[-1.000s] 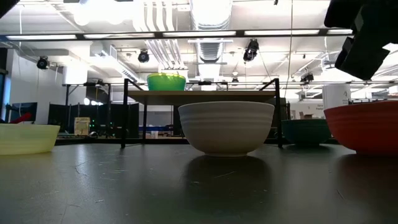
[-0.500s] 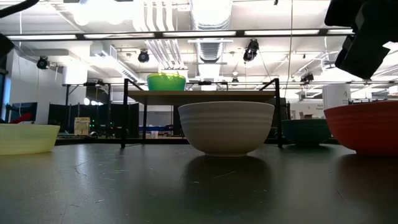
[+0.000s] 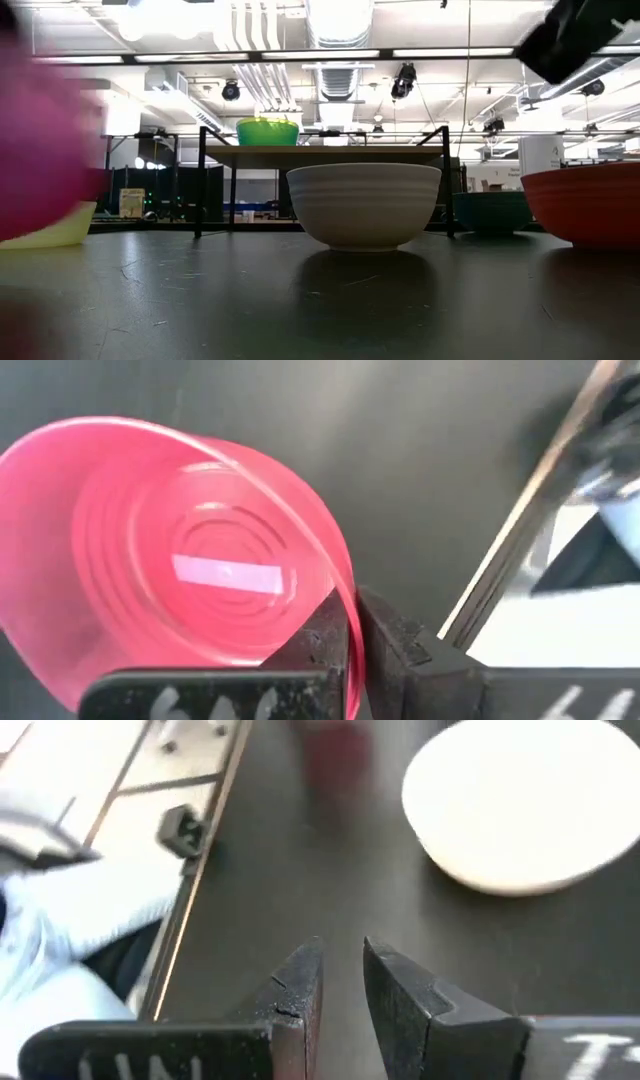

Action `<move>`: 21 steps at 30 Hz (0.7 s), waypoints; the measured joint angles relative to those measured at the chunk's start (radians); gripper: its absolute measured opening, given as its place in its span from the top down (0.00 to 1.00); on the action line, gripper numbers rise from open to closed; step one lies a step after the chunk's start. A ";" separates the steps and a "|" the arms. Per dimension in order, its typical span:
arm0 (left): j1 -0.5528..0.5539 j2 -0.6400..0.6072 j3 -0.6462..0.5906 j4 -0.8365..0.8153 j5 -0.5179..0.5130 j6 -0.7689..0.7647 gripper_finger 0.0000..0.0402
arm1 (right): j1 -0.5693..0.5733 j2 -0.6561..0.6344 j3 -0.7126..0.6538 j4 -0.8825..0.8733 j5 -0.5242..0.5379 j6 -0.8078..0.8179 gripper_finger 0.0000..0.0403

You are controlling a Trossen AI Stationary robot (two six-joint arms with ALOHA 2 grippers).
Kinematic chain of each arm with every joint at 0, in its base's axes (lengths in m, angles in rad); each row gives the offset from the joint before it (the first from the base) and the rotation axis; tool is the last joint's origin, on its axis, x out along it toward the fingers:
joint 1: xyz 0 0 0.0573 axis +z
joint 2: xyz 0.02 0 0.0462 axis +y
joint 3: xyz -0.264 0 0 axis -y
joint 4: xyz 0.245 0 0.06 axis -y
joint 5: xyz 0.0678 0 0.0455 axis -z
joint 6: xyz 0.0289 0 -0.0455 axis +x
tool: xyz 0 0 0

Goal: Place and stack bowls onto a shelf
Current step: Stack the small pink bowl on top of the small green bowl on the shelf

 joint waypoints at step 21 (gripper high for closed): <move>0.224 -0.001 0.195 0.537 0.280 1.090 1.00 | 0.006 0.251 0.269 0.126 -0.323 -0.577 0.64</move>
